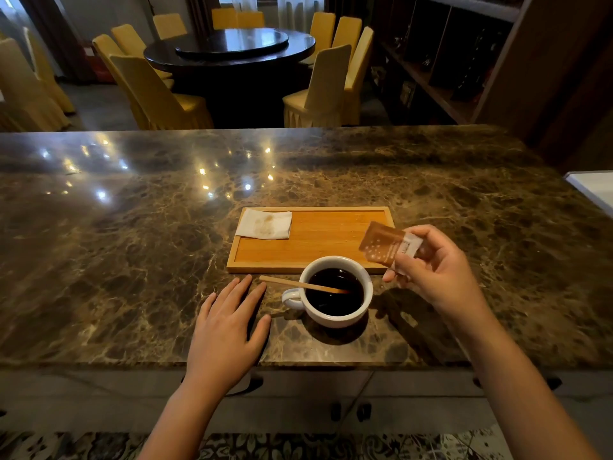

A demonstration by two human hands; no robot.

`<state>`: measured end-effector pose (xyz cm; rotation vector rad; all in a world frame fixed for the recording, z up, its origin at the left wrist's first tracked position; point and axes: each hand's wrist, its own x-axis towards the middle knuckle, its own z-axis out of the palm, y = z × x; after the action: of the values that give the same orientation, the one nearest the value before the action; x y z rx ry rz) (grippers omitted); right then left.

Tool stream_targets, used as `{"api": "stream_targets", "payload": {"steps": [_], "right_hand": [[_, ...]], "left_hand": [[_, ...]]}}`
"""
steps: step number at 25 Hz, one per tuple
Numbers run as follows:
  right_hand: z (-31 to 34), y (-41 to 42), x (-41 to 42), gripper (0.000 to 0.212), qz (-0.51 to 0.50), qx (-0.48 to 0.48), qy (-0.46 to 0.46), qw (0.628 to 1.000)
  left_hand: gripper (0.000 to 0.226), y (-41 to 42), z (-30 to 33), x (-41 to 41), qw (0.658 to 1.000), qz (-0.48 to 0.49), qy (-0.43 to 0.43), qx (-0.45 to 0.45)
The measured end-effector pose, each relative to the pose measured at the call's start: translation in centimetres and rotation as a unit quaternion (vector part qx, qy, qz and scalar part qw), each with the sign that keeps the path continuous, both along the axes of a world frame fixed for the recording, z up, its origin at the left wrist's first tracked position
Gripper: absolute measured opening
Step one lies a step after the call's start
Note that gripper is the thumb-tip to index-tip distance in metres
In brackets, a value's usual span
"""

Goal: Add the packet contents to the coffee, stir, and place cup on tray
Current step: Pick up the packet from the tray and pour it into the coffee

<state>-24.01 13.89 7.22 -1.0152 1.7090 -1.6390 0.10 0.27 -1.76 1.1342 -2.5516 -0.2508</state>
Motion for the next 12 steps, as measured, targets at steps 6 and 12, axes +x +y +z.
{"api": "stream_targets", "payload": {"steps": [6,12], "right_hand": [[1.5,0.0,1.2,0.017,0.017,0.020,0.255,0.967],[2.1,-0.4,1.2,0.012,0.033,0.021,0.355,0.934]], "left_hand": [[0.057,0.0,0.0,0.0,1.000,0.000,-0.002,0.000],[0.057,0.1,0.0,0.0,1.000,-0.001,-0.003,-0.002]]}}
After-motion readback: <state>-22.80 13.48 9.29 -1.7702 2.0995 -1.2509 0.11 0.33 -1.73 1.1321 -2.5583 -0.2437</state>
